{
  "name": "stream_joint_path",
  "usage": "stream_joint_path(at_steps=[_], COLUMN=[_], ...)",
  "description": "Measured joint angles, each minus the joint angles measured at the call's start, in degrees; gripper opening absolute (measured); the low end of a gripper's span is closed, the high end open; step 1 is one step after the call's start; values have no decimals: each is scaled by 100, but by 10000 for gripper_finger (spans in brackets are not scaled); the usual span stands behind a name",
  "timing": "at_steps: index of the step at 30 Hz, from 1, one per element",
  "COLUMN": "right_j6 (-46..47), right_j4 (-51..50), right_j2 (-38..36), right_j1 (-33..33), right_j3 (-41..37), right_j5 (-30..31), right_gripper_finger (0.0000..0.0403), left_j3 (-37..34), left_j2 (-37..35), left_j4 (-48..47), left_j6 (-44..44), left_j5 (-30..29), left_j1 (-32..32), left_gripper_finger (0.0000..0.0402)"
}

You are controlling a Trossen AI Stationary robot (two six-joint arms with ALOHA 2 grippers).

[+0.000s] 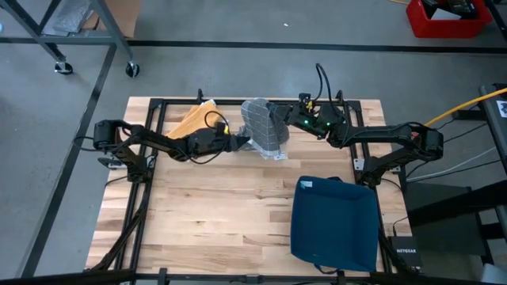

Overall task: Fold towel
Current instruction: Fold the gray towel

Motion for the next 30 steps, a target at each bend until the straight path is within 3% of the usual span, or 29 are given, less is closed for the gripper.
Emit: stream_joint_path(at_steps=[5,10,16,19,22,26,30], right_j6=[0,-4,-9,-270,-663,-904,-1153], right_j4=[0,-2,-225,-566,-997,-1529,-1976], right_j2=[0,0,0,0,0,11,11], right_j1=[1,0,-3,-3,-3,12,17], right_j3=[0,1,0,0,1,0,0], right_j5=[-132,-150,-150,-156,-415,-856,-1307], right_gripper_finger=[3,3,3,3,3,3,23], left_j3=[0,0,0,2,2,7,15], left_j2=[-9,-88,-592,-1144,-1791,-2630,-3375], left_j4=[56,44,-249,-1208,-2751,-4797,-6136], left_j6=[319,381,633,965,1516,2269,2481], left_j5=[0,254,1504,2316,2914,3114,3183], left_j1=[-17,-24,-266,-474,-726,-1079,-1359], left_gripper_finger=[13,5,2,2,1,1,0])
